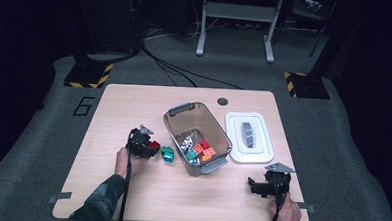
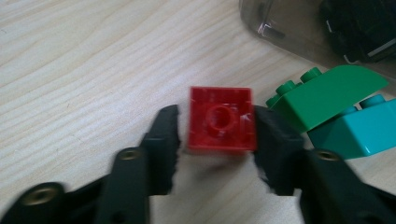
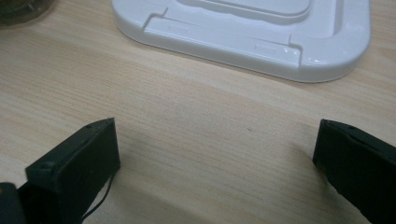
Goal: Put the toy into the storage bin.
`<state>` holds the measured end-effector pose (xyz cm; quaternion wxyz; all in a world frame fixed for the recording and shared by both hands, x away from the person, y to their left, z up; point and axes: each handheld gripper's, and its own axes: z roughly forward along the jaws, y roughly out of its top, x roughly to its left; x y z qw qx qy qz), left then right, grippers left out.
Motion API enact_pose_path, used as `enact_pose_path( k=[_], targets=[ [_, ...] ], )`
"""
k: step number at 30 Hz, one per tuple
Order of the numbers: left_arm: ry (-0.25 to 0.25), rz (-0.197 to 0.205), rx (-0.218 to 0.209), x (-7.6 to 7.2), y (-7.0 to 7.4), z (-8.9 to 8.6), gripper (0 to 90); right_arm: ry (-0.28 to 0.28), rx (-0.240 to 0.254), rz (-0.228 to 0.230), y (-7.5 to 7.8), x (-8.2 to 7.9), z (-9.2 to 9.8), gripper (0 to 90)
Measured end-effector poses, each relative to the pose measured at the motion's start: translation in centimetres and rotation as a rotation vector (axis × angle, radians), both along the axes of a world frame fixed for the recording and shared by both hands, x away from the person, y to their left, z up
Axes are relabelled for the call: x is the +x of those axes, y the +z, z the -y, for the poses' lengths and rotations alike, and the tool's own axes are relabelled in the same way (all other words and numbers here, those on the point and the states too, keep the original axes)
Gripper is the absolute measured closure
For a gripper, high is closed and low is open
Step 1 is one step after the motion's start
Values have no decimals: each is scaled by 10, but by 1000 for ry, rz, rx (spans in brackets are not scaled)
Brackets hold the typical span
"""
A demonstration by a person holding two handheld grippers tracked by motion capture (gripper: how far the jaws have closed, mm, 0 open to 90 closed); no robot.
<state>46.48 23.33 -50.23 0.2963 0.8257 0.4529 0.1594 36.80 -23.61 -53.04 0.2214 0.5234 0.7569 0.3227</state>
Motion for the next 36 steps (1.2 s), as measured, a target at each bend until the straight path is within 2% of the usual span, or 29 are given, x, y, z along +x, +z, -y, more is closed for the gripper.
enact_pose_path(
  k=[9,14,17,18,23,29,32,35,36],
  targets=[
    [10,-12,-8,-4,1,-11,589,0,0,1,0,0,0,0],
    [19,-22,4,-10,3,-17,583,0,0,0,0,0,0,0],
    [24,-19,-3,-8,3,-17,536,0,0,1,0,0,0,0],
    [33,-27,-13,-7,3,-15,471,0,0,0,0,0,0,0],
    [40,-28,-10,-2,6,-11,433,0,0,0,0,0,0,0],
    [47,-42,15,1,2,-7,477,0,0,0,0,0,0,0],
    [56,-44,-3,2,2,-9,573,0,0,1,0,0,0,0],
    [44,-40,3,1,3,-11,590,0,0,0,0,0,0,0],
    [53,-34,-8,1,3,-11,590,0,0,1,0,0,0,0]
  ],
)
